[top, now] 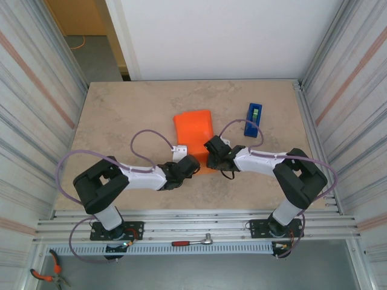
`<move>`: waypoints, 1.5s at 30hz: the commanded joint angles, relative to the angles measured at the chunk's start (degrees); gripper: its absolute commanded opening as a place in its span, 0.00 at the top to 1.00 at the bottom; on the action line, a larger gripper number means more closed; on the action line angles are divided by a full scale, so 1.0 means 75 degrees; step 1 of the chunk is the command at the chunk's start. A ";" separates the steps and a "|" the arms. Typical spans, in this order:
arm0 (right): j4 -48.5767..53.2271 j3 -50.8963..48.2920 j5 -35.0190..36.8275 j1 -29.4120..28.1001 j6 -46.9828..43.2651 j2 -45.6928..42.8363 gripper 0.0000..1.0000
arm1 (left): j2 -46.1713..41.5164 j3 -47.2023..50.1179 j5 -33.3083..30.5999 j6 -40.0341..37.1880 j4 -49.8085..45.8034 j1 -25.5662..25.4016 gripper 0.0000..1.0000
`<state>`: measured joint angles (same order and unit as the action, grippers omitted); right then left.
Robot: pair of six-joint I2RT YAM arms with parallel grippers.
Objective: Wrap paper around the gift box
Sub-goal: Fold the third fold of the wrapping paper on the gift box.
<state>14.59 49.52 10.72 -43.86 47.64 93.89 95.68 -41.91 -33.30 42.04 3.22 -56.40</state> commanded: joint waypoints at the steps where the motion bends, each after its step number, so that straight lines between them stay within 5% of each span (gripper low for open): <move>1: 0.0009 0.0323 0.0073 0.0055 0.0045 0.0237 0.85 | 0.0156 -0.0227 -0.0218 0.0046 -0.0072 -0.0065 0.76; 3: -0.0003 0.0356 0.0015 0.0063 0.0024 0.0290 0.95 | 0.0206 -0.0247 -0.0212 0.0043 -0.0090 -0.0069 0.77; 5: -0.0001 0.0335 -0.0014 0.0082 0.0012 0.0292 0.94 | 0.0228 -0.0270 -0.0202 0.0043 -0.0112 -0.0062 0.77; 10: 0.0133 0.0194 0.0021 0.0090 0.0059 0.0076 0.46 | 0.0248 -0.0284 -0.0205 0.0081 -0.0146 -0.0066 0.78; 13: 0.0225 0.0008 0.0077 0.0092 0.0190 -0.0155 0.28 | 0.0221 -0.0286 -0.0208 0.0101 -0.0183 -0.0069 0.78; 15: 0.0182 -0.0218 0.0071 0.0060 0.0300 -0.0325 0.25 | 0.0224 -0.0283 -0.0212 0.0101 -0.0195 -0.0063 0.78; 18: 0.0073 -0.0456 0.0073 -0.0022 0.0425 -0.0446 0.33 | 0.0198 -0.0277 -0.0212 0.0114 -0.0190 -0.0064 0.78; 23: 0.0013 -0.0470 0.0062 -0.0040 0.0438 -0.0298 0.86 | 0.0157 -0.0275 -0.0155 0.0084 -0.0184 -0.0062 0.72; 25: -0.0010 -0.0427 0.0036 -0.0057 0.0428 -0.0258 0.98 | 0.0051 -0.0263 -0.0119 0.0030 -0.0217 -0.0062 0.66; 33: 0.0002 -0.0404 0.0071 -0.0191 0.0429 -0.0285 1.00 | -0.1139 0.0310 -0.0002 0.0220 -0.0466 -0.0062 0.45; 40: 0.0002 -0.0421 0.0141 -0.0393 0.0561 -0.0310 1.00 | -0.1505 0.0879 0.0198 0.0809 -0.0117 -0.0068 0.46; 45: 0.0093 -0.0436 0.0252 -0.0527 0.0650 -0.0364 0.97 | -0.1109 0.0828 0.0396 0.0875 0.0139 -0.0071 0.57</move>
<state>13.93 45.93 10.94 -47.16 50.83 91.90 86.13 -35.81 -30.79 46.83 2.48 -56.40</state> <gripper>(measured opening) 0.062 0.448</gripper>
